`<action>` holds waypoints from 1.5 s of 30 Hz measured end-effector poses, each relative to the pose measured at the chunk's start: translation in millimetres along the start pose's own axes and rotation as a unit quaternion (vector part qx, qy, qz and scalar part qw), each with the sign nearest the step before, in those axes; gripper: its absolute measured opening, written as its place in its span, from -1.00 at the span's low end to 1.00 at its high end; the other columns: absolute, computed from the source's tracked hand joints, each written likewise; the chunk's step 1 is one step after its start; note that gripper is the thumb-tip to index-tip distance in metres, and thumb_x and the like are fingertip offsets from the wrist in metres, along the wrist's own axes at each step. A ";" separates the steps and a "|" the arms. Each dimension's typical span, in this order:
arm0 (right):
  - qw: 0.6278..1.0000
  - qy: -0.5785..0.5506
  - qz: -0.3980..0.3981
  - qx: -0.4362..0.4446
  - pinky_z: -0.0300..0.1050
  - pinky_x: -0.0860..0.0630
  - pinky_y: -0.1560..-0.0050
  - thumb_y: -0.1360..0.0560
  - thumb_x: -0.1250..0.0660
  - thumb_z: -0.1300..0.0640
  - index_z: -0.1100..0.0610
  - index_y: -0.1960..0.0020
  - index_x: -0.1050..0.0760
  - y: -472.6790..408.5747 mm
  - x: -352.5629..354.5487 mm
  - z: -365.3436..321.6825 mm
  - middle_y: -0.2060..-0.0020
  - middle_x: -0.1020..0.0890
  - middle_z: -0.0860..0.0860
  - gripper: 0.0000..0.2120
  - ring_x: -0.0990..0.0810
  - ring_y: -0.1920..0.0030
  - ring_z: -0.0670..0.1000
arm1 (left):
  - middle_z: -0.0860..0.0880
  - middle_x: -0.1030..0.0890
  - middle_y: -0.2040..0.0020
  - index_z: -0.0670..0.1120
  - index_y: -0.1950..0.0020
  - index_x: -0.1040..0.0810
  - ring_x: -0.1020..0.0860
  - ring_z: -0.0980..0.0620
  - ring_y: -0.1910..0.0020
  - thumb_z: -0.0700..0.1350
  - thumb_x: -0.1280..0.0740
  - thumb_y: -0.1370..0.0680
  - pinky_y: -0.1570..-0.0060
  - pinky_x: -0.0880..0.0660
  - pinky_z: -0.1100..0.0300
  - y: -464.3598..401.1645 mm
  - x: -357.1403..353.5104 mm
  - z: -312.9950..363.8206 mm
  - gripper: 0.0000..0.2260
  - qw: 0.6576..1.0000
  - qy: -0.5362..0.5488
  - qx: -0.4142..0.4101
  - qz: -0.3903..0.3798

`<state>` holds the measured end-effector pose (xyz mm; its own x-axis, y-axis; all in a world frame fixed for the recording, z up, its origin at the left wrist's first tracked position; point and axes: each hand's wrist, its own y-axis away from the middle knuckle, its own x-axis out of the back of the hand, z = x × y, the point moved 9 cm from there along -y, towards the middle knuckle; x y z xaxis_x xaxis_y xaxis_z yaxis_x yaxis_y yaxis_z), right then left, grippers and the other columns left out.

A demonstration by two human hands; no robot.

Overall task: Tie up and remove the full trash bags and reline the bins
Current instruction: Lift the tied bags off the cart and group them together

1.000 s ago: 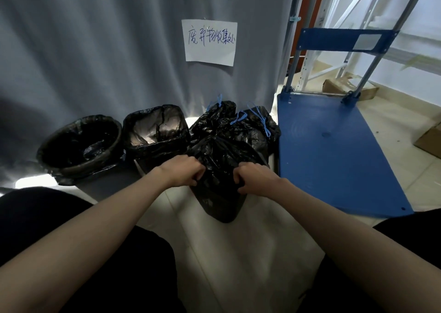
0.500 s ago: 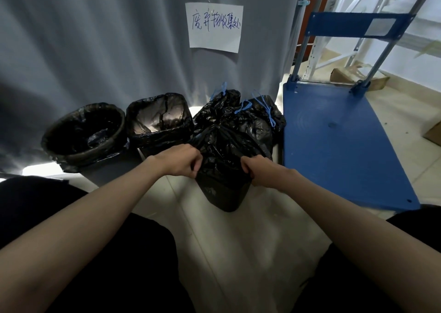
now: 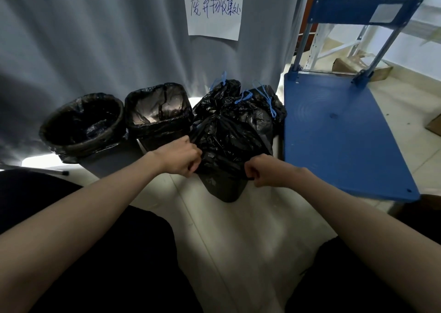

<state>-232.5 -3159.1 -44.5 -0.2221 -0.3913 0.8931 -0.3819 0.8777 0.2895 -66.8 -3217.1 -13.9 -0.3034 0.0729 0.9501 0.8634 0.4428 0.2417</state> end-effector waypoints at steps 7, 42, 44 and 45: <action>0.996 0.086 0.029 0.020 -0.20 -0.34 0.26 -0.39 -0.27 0.34 -0.01 0.17 -0.38 -2.7 -6.9 -0.8 0.17 -0.43 -0.09 -0.75 -0.46 0.19 -0.02 | 0.11 -0.54 0.07 0.06 0.11 -0.59 -0.49 0.07 0.03 -0.05 -0.19 -0.50 -0.03 -0.23 0.16 -5.1 -11.3 29.6 -0.83 0.989 -0.139 -0.046 0.001; 0.956 -0.012 0.234 -0.174 0.06 -0.46 -0.12 -0.55 -0.24 0.06 0.19 -0.35 -0.32 -36.9 54.1 39.1 -0.23 -0.41 0.15 -0.59 -0.41 -0.19 0.19 | -0.11 -0.30 -0.44 -0.14 -0.55 -0.12 -0.43 -0.18 -0.32 -0.07 -0.22 -0.61 -0.17 -0.49 -0.09 -53.5 -5.7 -54.5 -0.45 0.963 0.114 0.244 0.003; 0.954 -0.049 0.235 -0.182 0.13 -0.45 -0.20 -0.56 -0.24 -0.01 0.15 -0.42 -0.27 -44.0 52.8 45.4 -0.27 -0.40 0.14 -0.51 -0.39 -0.25 0.20 | -0.13 -0.29 -0.45 -0.16 -0.58 -0.04 -0.42 -0.20 -0.33 -0.05 -0.23 -0.61 -0.19 -0.48 -0.10 -61.3 -11.6 -58.8 -0.39 0.958 0.125 0.259 -0.006; 0.950 -0.057 0.246 -0.185 0.14 -0.44 -0.21 -0.56 -0.24 -0.03 0.14 -0.43 -0.27 -45.9 54.0 47.2 -0.28 -0.40 0.13 -0.49 -0.38 -0.26 0.19 | -0.14 -0.28 -0.45 -0.15 -0.59 -0.01 -0.42 -0.20 -0.33 -0.03 -0.23 -0.61 -0.19 -0.48 -0.10 -65.5 -13.9 -60.9 -0.37 0.954 0.137 0.266 -0.008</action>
<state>-269.4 -3233.6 -25.8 -0.3958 0.0829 0.9146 0.1307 0.9909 -0.0333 -94.6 -3301.5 -31.0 -0.1339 -0.1418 0.9808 0.5100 0.8387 0.1909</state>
